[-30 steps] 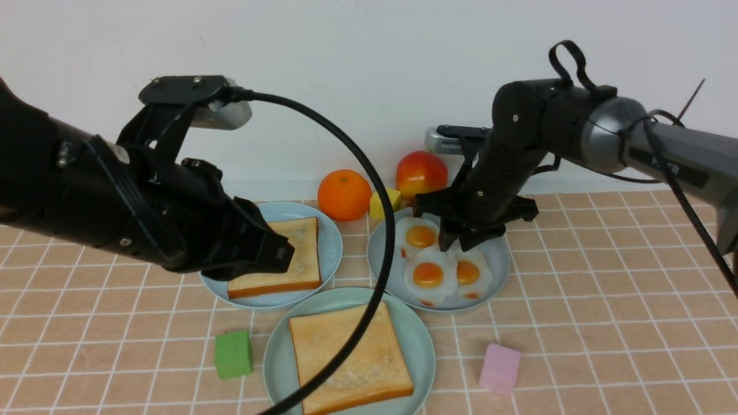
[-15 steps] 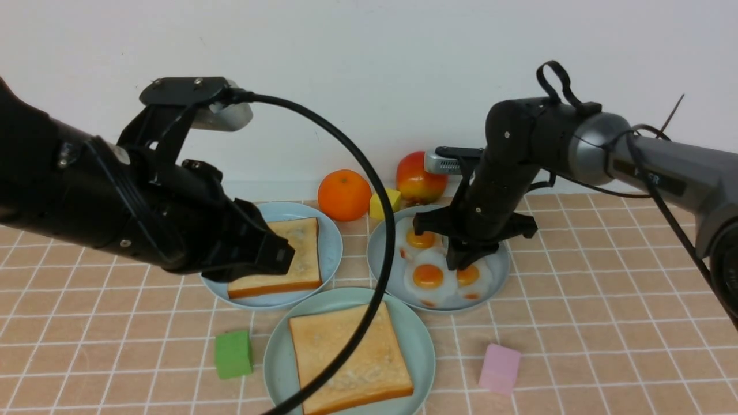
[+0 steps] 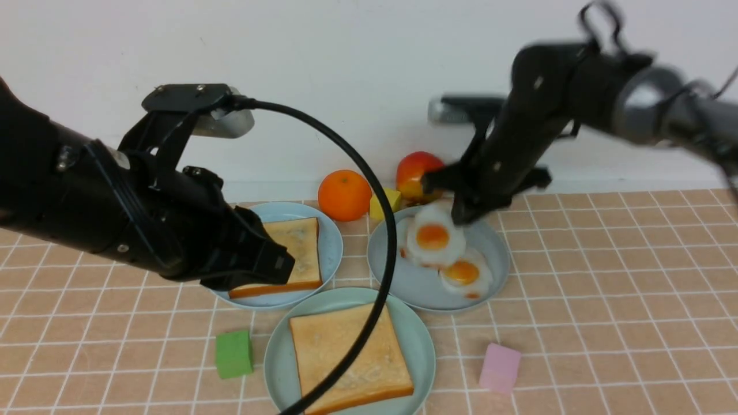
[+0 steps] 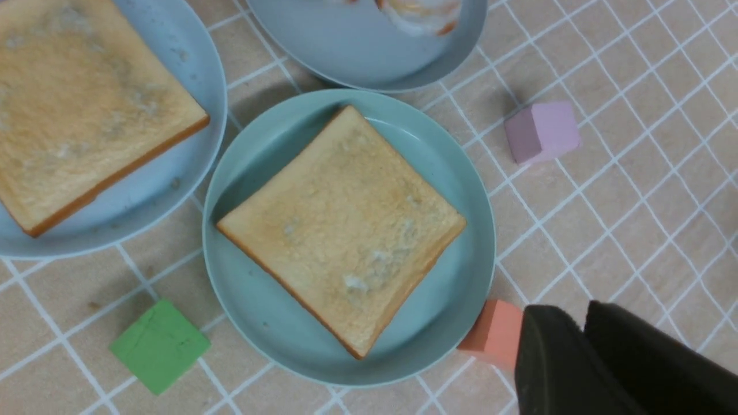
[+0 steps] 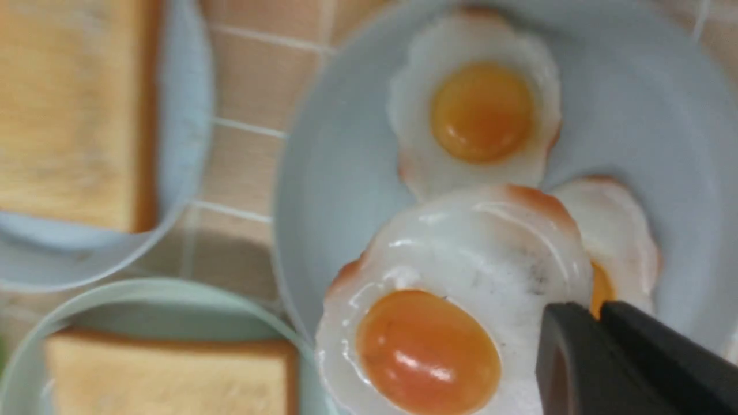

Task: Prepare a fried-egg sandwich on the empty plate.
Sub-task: Use the right arm to place the fried egg on the slice of bread in the middle

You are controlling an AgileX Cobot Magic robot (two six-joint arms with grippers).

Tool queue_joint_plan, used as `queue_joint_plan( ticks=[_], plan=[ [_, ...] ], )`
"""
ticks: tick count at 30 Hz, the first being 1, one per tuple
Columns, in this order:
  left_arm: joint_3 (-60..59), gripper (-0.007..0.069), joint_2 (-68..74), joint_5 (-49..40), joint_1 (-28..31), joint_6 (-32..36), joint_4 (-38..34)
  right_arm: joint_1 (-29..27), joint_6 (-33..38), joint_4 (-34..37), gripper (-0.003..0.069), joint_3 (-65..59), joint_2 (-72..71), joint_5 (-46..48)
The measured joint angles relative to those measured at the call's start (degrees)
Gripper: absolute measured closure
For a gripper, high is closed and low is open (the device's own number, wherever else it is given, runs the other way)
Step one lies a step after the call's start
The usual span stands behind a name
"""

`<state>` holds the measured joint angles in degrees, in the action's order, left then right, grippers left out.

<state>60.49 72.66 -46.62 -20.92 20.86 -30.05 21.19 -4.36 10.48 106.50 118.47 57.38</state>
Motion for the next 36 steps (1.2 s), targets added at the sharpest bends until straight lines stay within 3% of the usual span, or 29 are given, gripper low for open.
queue_joint_plan(
  ticks=[8, 10, 15, 24, 29, 33, 36],
  plan=[
    [0.00, 0.0522, 0.00, -0.80, 0.00, -0.18, 0.58, 1.57, 6.91, 9.86, 0.0615, -0.76, -2.82, 3.08],
    [0.00, 0.0517, 0.00, -0.87, 0.00, -0.20, 0.71, 4.24, 9.24, 14.04, 0.0615, -3.76, -2.72, 1.65],
    [0.00, 0.0512, 0.00, -0.87, 0.00, -0.20, 0.77, 8.62, 11.55, 16.40, 0.0616, -10.81, -1.63, -4.64],
    [0.00, 0.0502, 0.00, -0.47, 0.00, -0.20, 0.77, 10.25, 11.50, 18.92, 0.0612, -14.92, 2.56, -8.40],
    [0.00, 0.0497, 0.05, -0.47, 0.00, -0.20, 0.77, 10.25, 11.50, 19.05, 0.0546, -14.97, 2.61, -9.91],
    [0.00, 0.0494, 1.26, -0.47, 0.00, -0.32, 0.77, 10.18, 12.14, 18.59, 0.0410, -14.97, 0.33, -8.68],
    [0.00, 0.0492, 2.07, 0.44, 0.00, -1.32, 0.90, 9.54, 13.21, 17.60, 0.0352, -14.97, -2.76, -7.21]
  ],
)
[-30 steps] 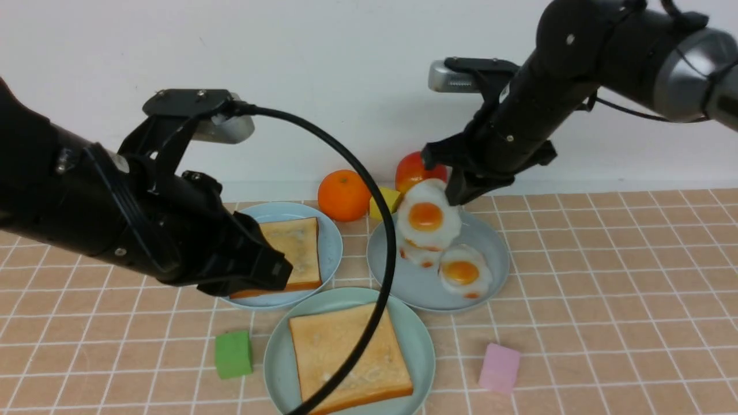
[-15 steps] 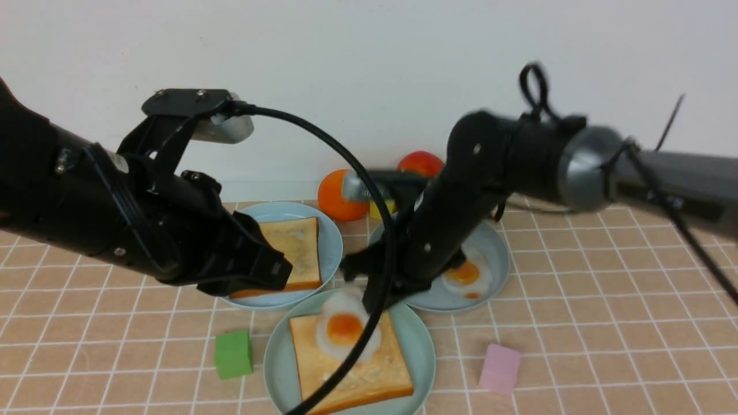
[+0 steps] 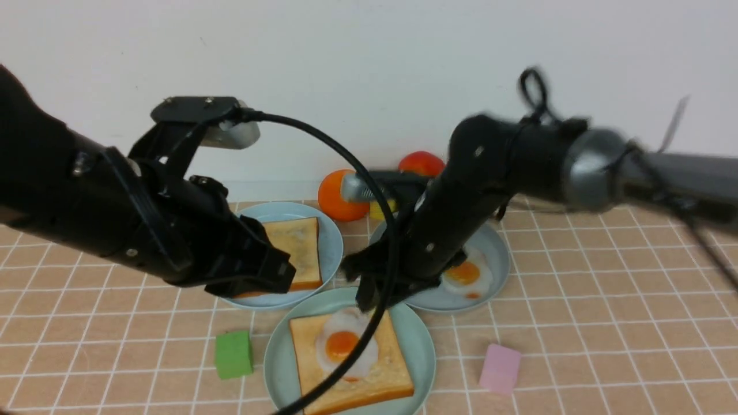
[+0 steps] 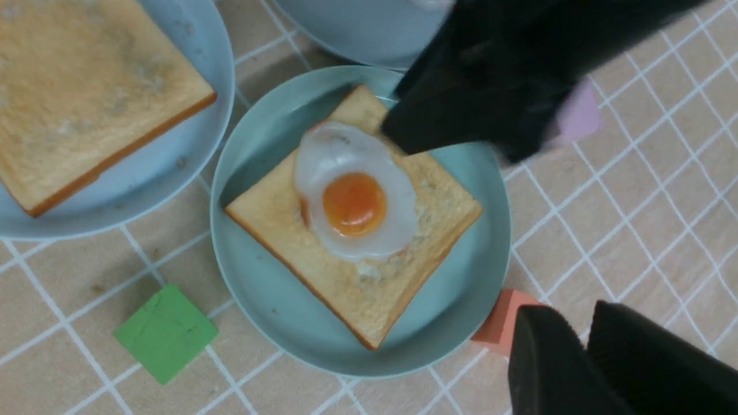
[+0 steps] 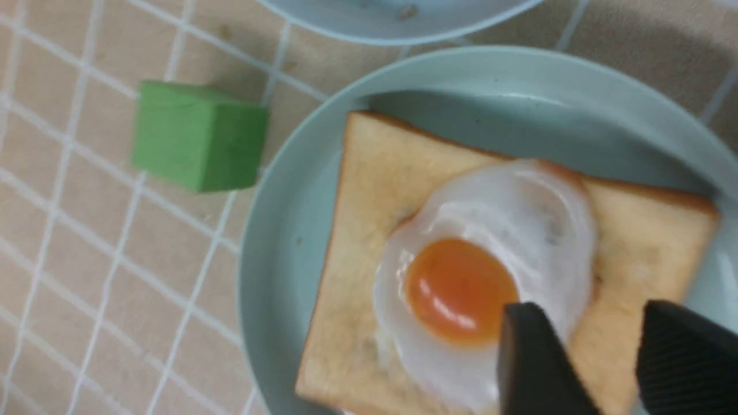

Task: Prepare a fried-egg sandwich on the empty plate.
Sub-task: Use the left arm to grab a slice of bread

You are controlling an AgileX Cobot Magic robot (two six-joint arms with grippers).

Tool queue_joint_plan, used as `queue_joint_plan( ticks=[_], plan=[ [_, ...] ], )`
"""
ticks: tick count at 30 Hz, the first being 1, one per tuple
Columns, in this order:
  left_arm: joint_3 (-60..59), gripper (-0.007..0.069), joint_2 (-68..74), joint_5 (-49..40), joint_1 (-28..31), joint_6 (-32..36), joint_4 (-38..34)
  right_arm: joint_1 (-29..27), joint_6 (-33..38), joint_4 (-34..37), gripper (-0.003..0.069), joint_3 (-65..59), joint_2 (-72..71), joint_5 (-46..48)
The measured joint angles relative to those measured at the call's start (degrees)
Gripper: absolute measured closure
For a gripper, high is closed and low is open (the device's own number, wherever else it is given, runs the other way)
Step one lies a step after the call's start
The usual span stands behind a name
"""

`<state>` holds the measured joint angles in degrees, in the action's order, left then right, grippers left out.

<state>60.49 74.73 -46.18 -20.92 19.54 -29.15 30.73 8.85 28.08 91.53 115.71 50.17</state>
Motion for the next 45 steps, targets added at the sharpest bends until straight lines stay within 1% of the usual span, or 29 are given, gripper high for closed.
queue_joint_plan(
  ticks=[1, 3, 5, 7, 8, 9, 10, 11, 14, 16, 17, 18, 19, 20, 24, 28, 33, 36, 39, 41, 44, 45],
  plan=[
    [0.00, 0.0490, 0.66, 1.40, 0.00, -1.69, 0.56, -0.80, 0.53, -1.22, 0.0328, 0.00, -2.65, 0.78],
    [0.00, 0.0487, 1.43, 3.48, 0.00, -4.83, 1.89, -2.34, 0.94, -2.95, 0.0314, 0.00, -6.99, 1.90],
    [0.00, 0.0482, 2.69, 6.92, 0.00, -9.99, 4.77, -3.96, 1.08, -4.73, 0.0320, 0.00, -11.59, 2.82],
    [0.00, 0.0477, 3.82, 9.20, 0.00, -15.49, 7.71, -5.09, 1.14, -5.35, 0.0340, 0.00, -15.19, 3.87],
    [0.05, 0.0473, 4.84, 10.28, 0.05, -19.54, 9.80, -5.49, 1.38, -5.65, 0.0366, 0.00, -17.74, 4.73],
    [0.38, 0.0463, 6.66, 10.86, 0.52, -25.30, 12.64, -5.55, 1.55, -6.04, 0.0393, 0.00, -19.66, 5.69],
    [0.90, 0.0459, 7.93, 10.74, 0.99, -27.73, 13.77, -5.55, 1.82, -6.22, 0.0419, 0.00, -21.10, 6.82],
    [1.92, 0.0446, 9.73, 10.08, 1.85, -32.11, 15.80, -5.55, 2.01, -6.22, 0.0454, 0.00, -22.78, 8.04],
    [6.75, 0.0409, 15.92, 6.57, 5.44, -37.60, 18.71, -5.50, 3.06, -5.04, 0.0561, -1.81, -27.46, 9.62],
    [8.98, 0.0389, 18.58, 4.55, 7.40, -38.02, 19.26, -5.50, 4.17, -4.09, 0.0608, -3.69, -29.34, 9.35],
    [11.11, 0.0375, 21.19, 3.14, 8.95, -37.70, 19.33, -5.50, 6.12, -2.91, 0.0650, -6.68, -31.65, 8.60],
    [13.08, 0.0363, 23.74, 2.17, 10.29, -37.01, 19.21, -5.50, 7.63, -2.08, 0.0664, -8.69, -33.30, 7.78],
    [14.56, 0.0358, 25.78, 1.73, 11.25, -36.33, 18.84, -5.50, 9.92, -0.63, 0.0670, -11.40, -34.92, 6.70],
    [16.47, 0.0353, 28.49, 1.54, 12.33, -35.42, 18.26, -5.50, 13.80, 1.81, 0.0673, -16.00, -37.10, 5.23],
    [20.68, 0.0351, 35.10, 3.03, 13.52, -33.27, 17.28, -5.50, 25.66, 9.49, 0.0673, -25.33, -41.91, 3.00],
    [22.88, 0.0351, 39.96, 6.19, 13.52, -30.95, 16.05, -5.50, 32.62, 15.29, 0.0673, -30.97, -45.02, 3.16],
    [23.37, 0.0352, 44.40, 9.65, 13.52, -29.09, 12.22, -5.50, 34.11, 17.49, 0.0672, -32.47, -46.53, 3.58],
    [23.90, 0.0369, 45.94, 9.80, 13.59, -28.85, 10.56, -5.50, 34.24, 17.99, 0.0671, -32.74, -46.69, 3.58],
    [24.08, 0.0403, 46.09, 9.38, 13.63, -28.20, 10.19, -5.50, 34.24, 18.04, 0.0669, -32.76, -46.69, 3.71],
    [24.08, 0.0461, 45.95, 8.92, 13.65, -26.66, 10.05, -5.50, 34.24, 18.10, 0.0668, -32.76, -46.69, 3.99],
    [24.08, 0.0547, 44.82, 7.67, 13.70, -26.13, 10.69, -5.50, 34.24, 18.21, 0.0667, -32.82, -46.69, 4.35],
    [24.02, 0.0547, 44.66, 7.67, 13.70, -26.13, 10.69, -5.50, 34.24, 18.22, 0.0666, -32.82, -46.69, 4.47]
  ],
)
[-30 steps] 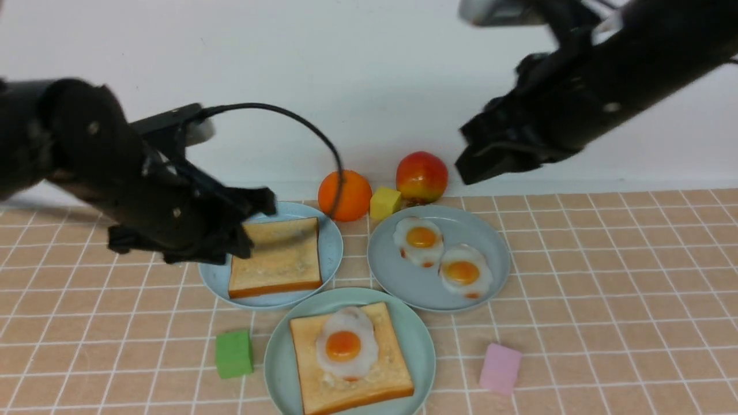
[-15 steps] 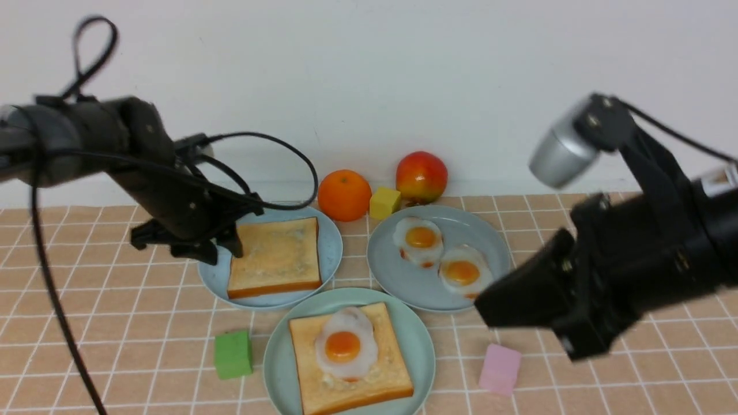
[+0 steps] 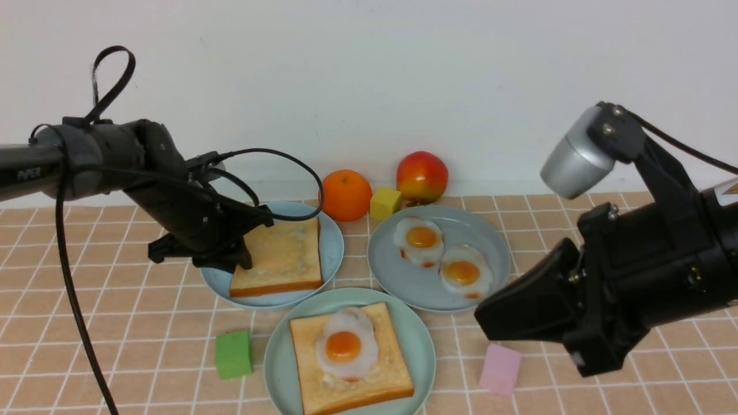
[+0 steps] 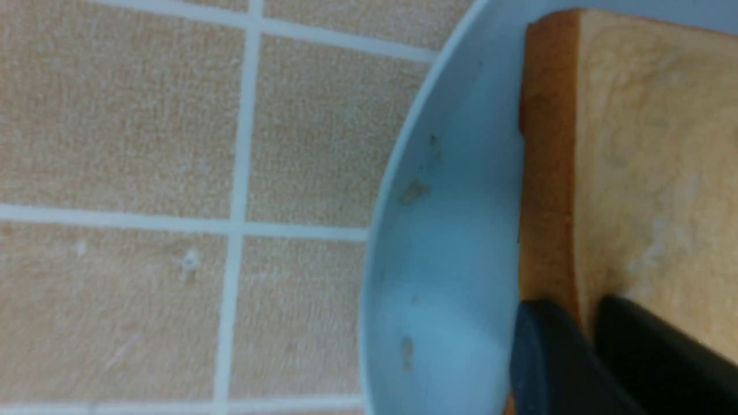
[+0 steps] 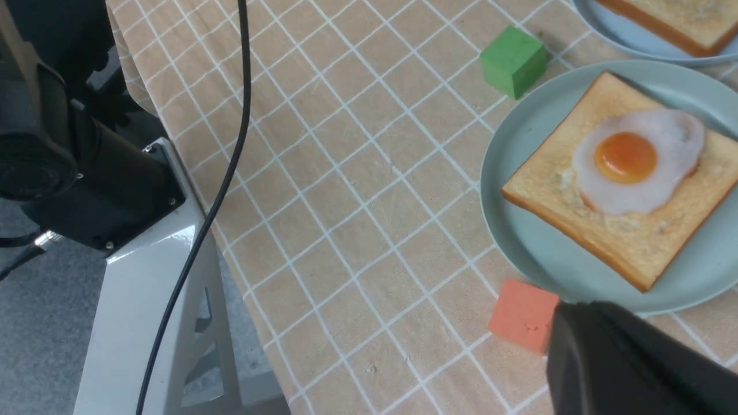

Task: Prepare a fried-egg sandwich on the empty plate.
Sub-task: Use the left arm to grab a slice of bread, then use the left arm to place a slice of bread on the fried egg in the middle

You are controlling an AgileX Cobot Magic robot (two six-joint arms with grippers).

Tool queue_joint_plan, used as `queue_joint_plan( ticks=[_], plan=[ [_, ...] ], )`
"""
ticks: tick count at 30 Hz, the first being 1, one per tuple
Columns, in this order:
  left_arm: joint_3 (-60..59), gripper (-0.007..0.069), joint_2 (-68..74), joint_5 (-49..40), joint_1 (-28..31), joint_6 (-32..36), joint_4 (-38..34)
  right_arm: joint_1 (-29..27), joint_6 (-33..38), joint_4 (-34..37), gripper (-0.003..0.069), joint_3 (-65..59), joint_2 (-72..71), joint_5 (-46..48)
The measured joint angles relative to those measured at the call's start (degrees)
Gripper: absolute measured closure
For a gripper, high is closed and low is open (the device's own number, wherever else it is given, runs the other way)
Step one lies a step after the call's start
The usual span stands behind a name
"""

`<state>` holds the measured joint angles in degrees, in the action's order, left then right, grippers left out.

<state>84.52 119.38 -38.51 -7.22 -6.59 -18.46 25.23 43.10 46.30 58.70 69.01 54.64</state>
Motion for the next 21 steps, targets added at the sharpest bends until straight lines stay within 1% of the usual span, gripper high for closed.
queue_joint_plan(
  ticks=[1, 2, 5, 9, 11, 12, 14, 15, 16, 17, 21],
  plan=[
    [-0.14, 0.0587, -1.28, -1.45, 0.00, 0.06, 0.70, 0.00, 0.00, 0.14, 0.0665, 0.00, 0.00, 0.31],
    [-0.29, 0.0602, -2.34, -2.21, 0.00, 0.11, 0.81, 0.00, 0.00, 0.26, 0.0664, 0.00, 0.00, 0.37],
    [-0.54, 0.0610, -8.17, -4.17, 0.00, 0.05, 0.39, 0.00, 0.00, 0.50, 0.0663, 0.00, 0.00, 0.39],
    [-3.01, 0.0610, -17.38, -6.28, -0.88, -0.50, -5.20, 0.00, 0.00, 0.50, 0.0659, 0.00, 0.00, 0.39],
    [-7.55, 0.0610, -22.42, -5.50, -3.31, -0.28, -9.07, 0.00, 0.00, 0.50, 0.0658, 0.00, 0.00, 0.51],
    [-9.19, 0.0610, -24.04, -4.62, -4.60, -0.15, -10.26, 0.00, 0.00, 0.50, 0.0658, 0.00, 0.00, 0.51],
    [-16.75, 0.0610, -27.61, -0.57, -8.77, -0.03, -13.22, 0.00, 0.00, 0.50, 0.0658, 0.00, 0.00, 0.51],
    [-17.41, 0.0610, -27.86, 0.46, -9.55, -0.10, -13.75, 0.00, 0.00, 0.50, 0.0657, 0.00, 0.00, 0.51],
    [-22.63, 0.0610, -29.34, 4.43, -12.57, -0.38, -15.43, 0.00, 0.00, 0.50, 0.0655, 0.00, 0.00, 0.51],
    [-25.58, 0.0610, -29.70, 7.60, -14.13, -0.66, -16.40, 0.00, 0.00, 0.50, 0.0655, 0.00, 0.00, 0.51],
    [-33.43, 0.0610, -29.89, 16.95, -17.09, -2.52, -19.52, 0.00, 0.00, 0.50, 0.0652, 0.00, 0.00, 0.72]
  ],
)
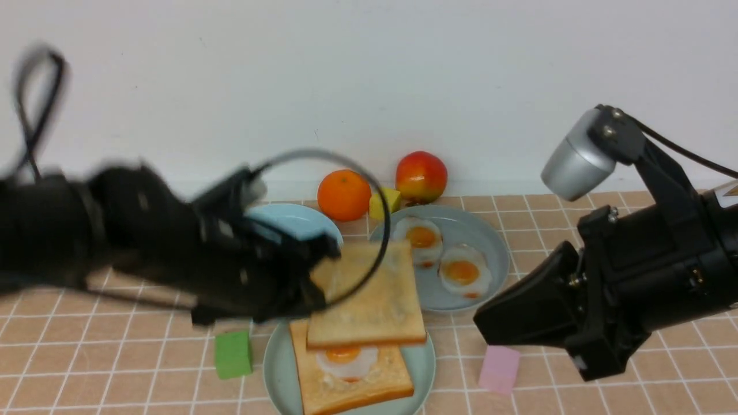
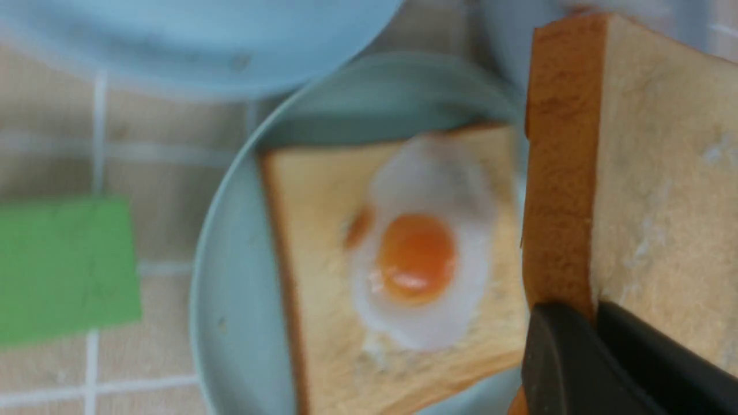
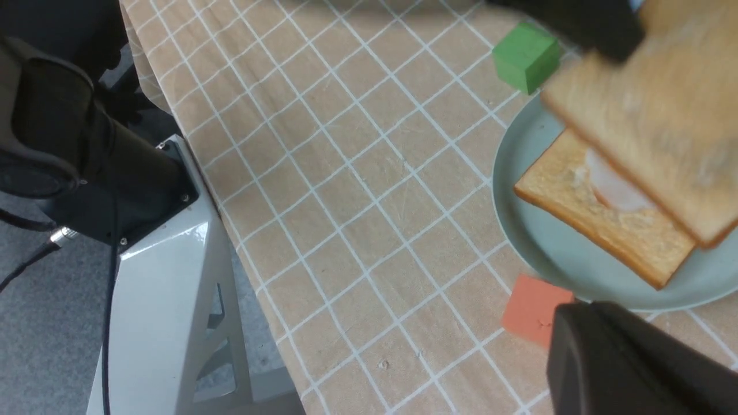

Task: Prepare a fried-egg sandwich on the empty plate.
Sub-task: Use the left arm to place a slice of bread on the fried egg in the middle

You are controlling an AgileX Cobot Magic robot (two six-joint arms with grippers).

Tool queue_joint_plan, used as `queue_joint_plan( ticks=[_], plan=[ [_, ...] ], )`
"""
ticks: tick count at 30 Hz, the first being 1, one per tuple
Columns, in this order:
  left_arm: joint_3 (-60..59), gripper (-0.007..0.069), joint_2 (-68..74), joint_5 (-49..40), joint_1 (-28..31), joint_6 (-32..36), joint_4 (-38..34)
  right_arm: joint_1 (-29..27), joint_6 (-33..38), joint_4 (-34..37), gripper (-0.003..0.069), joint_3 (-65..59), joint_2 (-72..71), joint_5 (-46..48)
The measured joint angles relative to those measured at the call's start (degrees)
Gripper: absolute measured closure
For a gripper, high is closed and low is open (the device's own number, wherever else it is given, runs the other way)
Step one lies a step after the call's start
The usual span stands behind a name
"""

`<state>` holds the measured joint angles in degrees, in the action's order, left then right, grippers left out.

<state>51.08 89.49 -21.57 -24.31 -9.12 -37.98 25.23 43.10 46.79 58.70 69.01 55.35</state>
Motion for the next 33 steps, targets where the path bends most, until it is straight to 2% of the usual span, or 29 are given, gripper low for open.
queue_joint_plan(
  ticks=[6, 13, 17, 23, 25, 28, 33],
  plan=[
    [-4.98, 0.0610, 1.50, 5.34, -0.45, -0.62, -1.63, 0.00, 0.00, 0.00, 0.0645, 0.00, 0.00, 0.67],
    [-4.96, 0.0582, 5.21, 6.37, -0.45, -0.64, -2.59, 0.00, 0.00, 0.00, 0.0639, 0.00, 0.00, 0.74],
    [-4.96, 0.0517, 5.99, 6.37, -0.45, -0.64, -2.87, 0.00, 0.00, 0.00, 0.0637, 0.00, 0.00, 0.84],
    [-4.42, 0.0342, 5.99, 2.94, -0.45, -0.46, -2.87, 0.00, 0.00, -0.05, 0.0628, 0.00, 0.00, -1.38],
    [-4.06, 0.0311, 5.99, 1.69, -0.45, -0.33, -2.87, 0.00, -0.38, -0.11, 0.0627, 0.00, 0.00, -2.35],
    [-3.01, 0.0249, 4.56, -0.33, -0.51, 1.50, -2.66, 0.00, -6.74, -2.55, 0.0622, 0.00, 0.00, -4.52],
    [-2.58, 0.0235, -0.31, -1.41, -0.51, 4.57, -2.07, 0.00, -19.80, -11.33, 0.0616, -0.02, -1.00, -4.49]
  ],
)
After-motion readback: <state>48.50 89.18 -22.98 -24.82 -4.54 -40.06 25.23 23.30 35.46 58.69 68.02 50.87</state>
